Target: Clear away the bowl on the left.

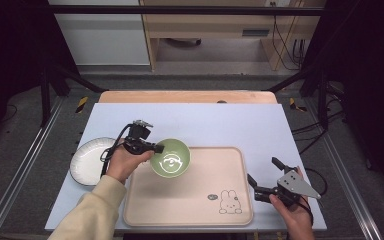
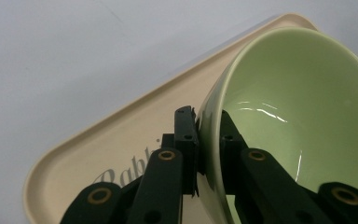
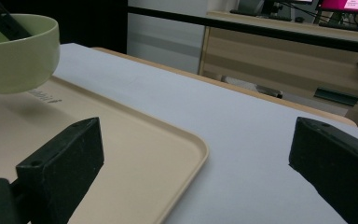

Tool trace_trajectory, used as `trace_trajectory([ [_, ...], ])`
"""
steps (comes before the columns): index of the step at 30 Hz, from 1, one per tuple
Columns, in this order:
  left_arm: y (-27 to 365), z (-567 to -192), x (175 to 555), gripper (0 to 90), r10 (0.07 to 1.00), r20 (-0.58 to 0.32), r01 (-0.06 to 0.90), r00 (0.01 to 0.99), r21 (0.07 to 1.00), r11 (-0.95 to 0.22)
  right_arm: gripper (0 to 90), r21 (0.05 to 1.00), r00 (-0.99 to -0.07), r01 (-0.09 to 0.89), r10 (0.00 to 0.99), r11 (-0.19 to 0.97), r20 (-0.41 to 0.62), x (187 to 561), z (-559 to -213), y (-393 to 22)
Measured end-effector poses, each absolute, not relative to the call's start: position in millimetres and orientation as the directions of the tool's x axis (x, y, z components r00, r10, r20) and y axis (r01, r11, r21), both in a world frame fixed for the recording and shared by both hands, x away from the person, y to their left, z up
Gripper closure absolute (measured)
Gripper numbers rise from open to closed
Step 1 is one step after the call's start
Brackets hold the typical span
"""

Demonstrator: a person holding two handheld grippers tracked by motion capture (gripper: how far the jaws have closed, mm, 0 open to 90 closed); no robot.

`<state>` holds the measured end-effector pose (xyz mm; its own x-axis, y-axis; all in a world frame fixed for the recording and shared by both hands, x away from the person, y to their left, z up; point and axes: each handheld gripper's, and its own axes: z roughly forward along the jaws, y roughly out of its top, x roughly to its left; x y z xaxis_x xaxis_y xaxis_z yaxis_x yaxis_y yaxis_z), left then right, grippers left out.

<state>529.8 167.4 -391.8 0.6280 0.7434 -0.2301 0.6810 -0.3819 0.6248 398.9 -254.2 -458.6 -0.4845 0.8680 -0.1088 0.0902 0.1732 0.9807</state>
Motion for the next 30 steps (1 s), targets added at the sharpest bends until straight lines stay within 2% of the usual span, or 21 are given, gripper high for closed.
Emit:
trace_trajectory([
  [30, 127.3, -408.9, 521.9, 83.0, 0.691, -0.224, 0.661, 0.687, 0.587, -0.467, 3.2, 0.981, -0.488, 0.091, 0.866, 0.172, -0.107, 399.0, -458.9, -254.0],
])
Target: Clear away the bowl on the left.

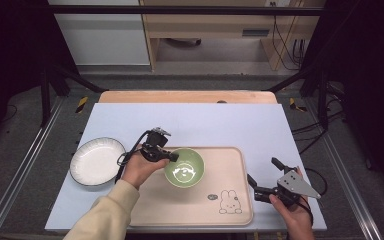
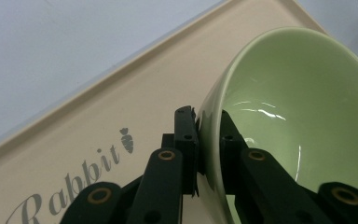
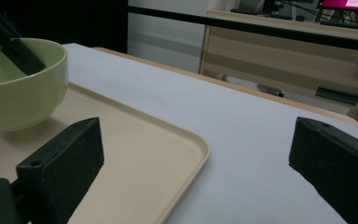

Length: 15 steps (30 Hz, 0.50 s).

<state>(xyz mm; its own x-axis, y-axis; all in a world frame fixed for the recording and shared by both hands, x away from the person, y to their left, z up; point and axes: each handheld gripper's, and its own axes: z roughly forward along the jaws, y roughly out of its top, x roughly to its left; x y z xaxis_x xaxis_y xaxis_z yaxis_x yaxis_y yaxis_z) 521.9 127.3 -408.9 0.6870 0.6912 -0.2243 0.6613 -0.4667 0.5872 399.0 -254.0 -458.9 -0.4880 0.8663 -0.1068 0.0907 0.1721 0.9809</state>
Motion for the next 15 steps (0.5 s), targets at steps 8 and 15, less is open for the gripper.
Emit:
trace_trajectory([
  [8, 127.1, -412.2, 521.1, 83.0, 0.692, -0.230, 0.666, 0.685, 0.583, -0.466, 3.2, 0.981, -0.490, 0.092, 0.865, 0.173, -0.107, 398.9, -459.0, -253.5],
  [15, 131.6, -418.2, 521.2, 83.0, 0.695, -0.229, 0.672, 0.682, 0.572, -0.470, 3.4, 0.981, -0.491, 0.090, 0.865, 0.171, -0.106, 399.0, -458.7, -252.9],
])
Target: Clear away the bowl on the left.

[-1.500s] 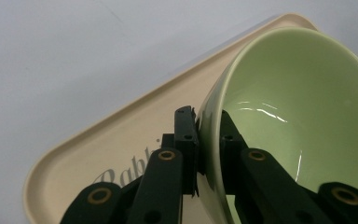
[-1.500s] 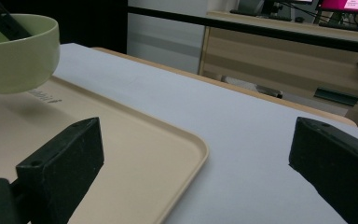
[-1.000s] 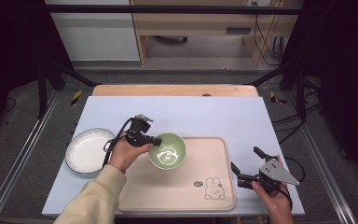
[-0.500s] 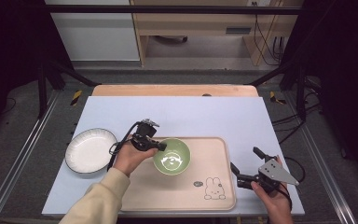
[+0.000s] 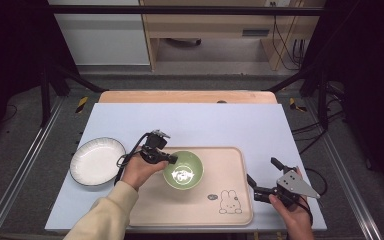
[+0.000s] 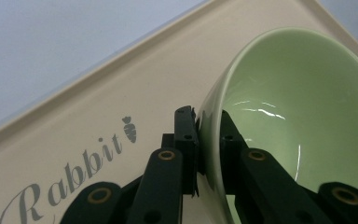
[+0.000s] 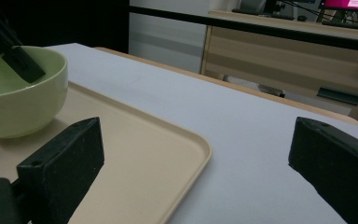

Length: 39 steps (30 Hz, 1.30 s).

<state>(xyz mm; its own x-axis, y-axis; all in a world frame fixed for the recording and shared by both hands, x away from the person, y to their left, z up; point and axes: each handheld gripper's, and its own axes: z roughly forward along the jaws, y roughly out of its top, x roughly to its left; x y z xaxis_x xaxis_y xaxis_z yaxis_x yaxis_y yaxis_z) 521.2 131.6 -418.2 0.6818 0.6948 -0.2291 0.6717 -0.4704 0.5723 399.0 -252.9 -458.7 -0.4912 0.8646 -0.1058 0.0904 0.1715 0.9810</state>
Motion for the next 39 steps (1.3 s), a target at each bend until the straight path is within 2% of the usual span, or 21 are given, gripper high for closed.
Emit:
trace_trajectory([
  [39, 133.7, -430.6, 520.0, 82.9, 0.694, -0.245, 0.686, 0.677, 0.551, -0.474, 3.6, 0.979, -0.495, 0.100, 0.863, 0.176, -0.104, 399.6, -459.7, -253.4],
])
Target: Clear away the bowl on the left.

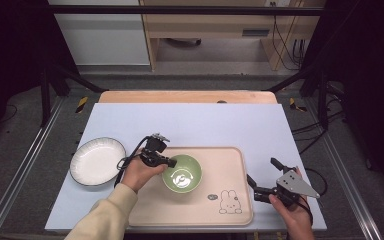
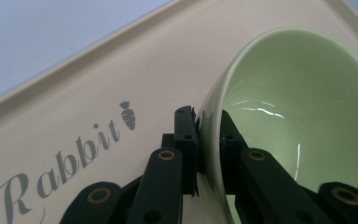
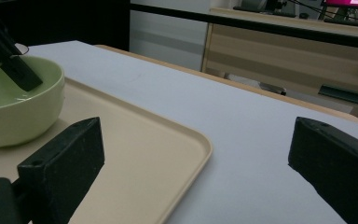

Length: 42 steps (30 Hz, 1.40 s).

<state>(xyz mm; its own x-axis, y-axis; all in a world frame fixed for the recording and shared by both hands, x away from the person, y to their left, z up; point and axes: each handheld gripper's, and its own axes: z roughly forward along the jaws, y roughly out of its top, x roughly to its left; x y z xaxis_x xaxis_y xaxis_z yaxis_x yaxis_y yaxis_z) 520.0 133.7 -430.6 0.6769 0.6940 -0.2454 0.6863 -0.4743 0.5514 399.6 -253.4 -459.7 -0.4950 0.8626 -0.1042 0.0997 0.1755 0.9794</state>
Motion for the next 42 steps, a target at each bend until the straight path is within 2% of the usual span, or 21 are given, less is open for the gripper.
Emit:
trace_trajectory([
  [35, 137.9, -438.6, 522.2, 83.8, 0.696, -0.246, 0.691, 0.675, 0.541, -0.479, 3.6, 0.979, -0.495, 0.102, 0.862, 0.179, -0.106, 400.2, -460.3, -253.4],
  [42, 136.3, -437.7, 520.6, 83.3, 0.699, -0.223, 0.680, 0.679, 0.548, -0.486, 3.6, 0.978, -0.499, 0.102, 0.860, 0.184, -0.109, 401.2, -460.9, -253.1],
])
